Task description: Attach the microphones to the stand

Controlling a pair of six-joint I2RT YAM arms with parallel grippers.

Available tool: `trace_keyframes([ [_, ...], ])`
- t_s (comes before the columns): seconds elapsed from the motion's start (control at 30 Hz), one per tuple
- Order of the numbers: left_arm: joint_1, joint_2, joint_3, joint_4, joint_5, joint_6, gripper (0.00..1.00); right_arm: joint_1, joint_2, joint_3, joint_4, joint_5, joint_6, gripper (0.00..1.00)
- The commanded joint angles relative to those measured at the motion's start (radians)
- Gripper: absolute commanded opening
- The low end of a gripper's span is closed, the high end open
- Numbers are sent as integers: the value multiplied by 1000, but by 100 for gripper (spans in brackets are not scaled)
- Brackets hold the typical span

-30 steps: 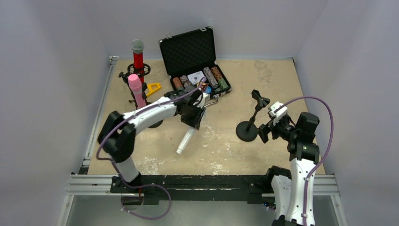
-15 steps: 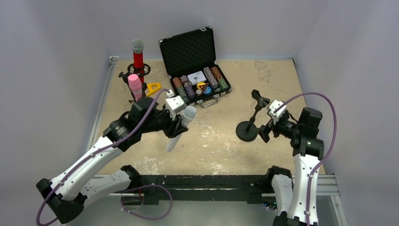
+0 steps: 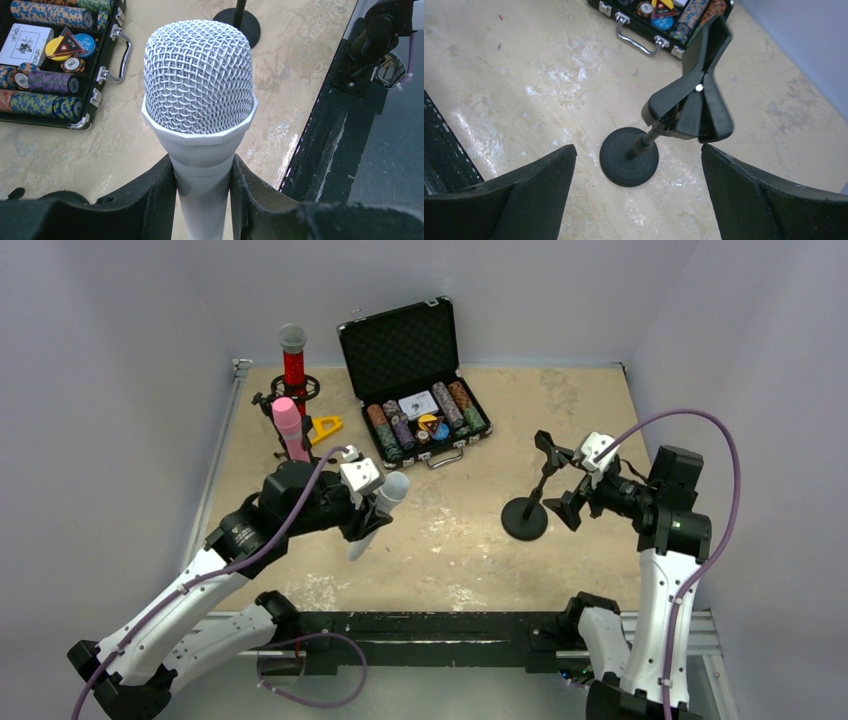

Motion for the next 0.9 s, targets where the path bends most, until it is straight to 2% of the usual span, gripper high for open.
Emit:
trace_keyframes([
  [0.0,7,-18,-3,59,12,24,0,-4,26,105,55,5,132,99],
  [0.07,7,-19,-3,60,12,22,0,-4,36,134,108,27,200,99],
  [0.27,7,-21,-3,56,3,29,0,18,99,299,106,11,313,98],
  [0.33,7,-20,-5,56,1,30,0,69,125,337,109,48,343,97],
  [0.43,7,-14,-5,55,-2,32,0,191,173,379,129,200,385,96],
  [0.6,7,-16,-10,54,-8,42,0,244,259,438,135,382,426,84],
  [0.8,7,-13,-12,55,-10,46,0,327,324,465,95,446,412,67],
  [0.87,7,-13,-13,53,-8,49,0,360,330,457,91,477,404,66],
])
